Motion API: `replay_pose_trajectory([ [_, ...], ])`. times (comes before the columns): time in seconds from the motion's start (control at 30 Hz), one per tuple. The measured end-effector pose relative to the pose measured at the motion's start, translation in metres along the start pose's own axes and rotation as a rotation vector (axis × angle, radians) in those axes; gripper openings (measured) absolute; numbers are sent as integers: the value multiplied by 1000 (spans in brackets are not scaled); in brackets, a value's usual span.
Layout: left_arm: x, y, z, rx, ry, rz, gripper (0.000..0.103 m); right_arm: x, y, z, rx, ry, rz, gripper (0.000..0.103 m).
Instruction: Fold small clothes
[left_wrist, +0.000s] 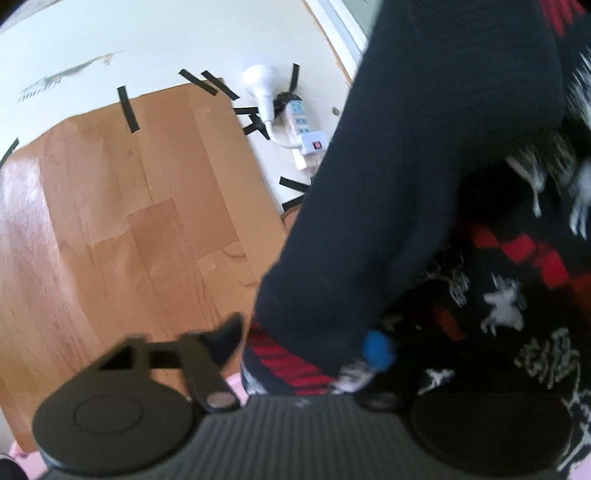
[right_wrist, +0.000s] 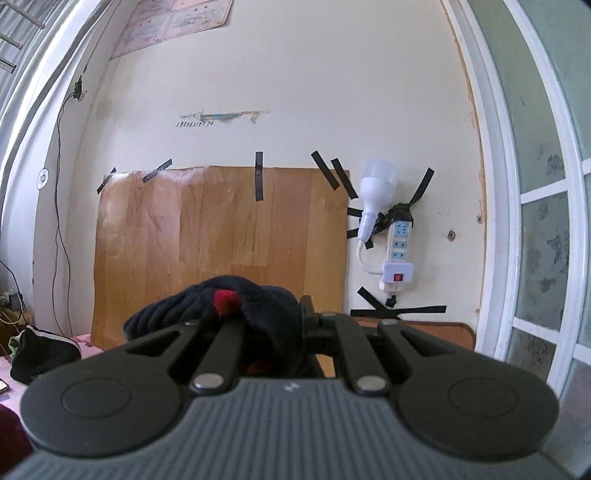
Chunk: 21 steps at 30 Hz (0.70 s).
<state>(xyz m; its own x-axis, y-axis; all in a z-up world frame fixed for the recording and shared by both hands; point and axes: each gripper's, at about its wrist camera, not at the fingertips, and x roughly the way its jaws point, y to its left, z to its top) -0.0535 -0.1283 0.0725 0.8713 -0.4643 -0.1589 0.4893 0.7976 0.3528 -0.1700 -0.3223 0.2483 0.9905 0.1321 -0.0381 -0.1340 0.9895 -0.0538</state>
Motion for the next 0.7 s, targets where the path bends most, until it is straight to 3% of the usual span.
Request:
replay_pose_trajectory([
  [0.07, -5, 8, 5, -22, -22, 5, 23, -2, -2, 0, -5, 0, -7, 11],
  [0.1, -8, 12, 7, -34, -33, 17, 14, -3, -3, 0, -8, -1, -14, 11],
  [0.27, -22, 56, 20, -217, -88, 74, 12, -3, -8, 4, 10, -17, -28, 11],
  [0.47, -51, 81, 42, -289, -164, 135, 12, -7, 2, 9, -4, -49, -9, 11],
  [0.6, -95, 105, 66, -388, -296, 177, 12, -16, 5, 25, -8, -112, 0, 11],
  [0.7, -137, 118, 91, -408, -426, 228, 12, -26, 10, 44, -13, -178, 18, 11],
])
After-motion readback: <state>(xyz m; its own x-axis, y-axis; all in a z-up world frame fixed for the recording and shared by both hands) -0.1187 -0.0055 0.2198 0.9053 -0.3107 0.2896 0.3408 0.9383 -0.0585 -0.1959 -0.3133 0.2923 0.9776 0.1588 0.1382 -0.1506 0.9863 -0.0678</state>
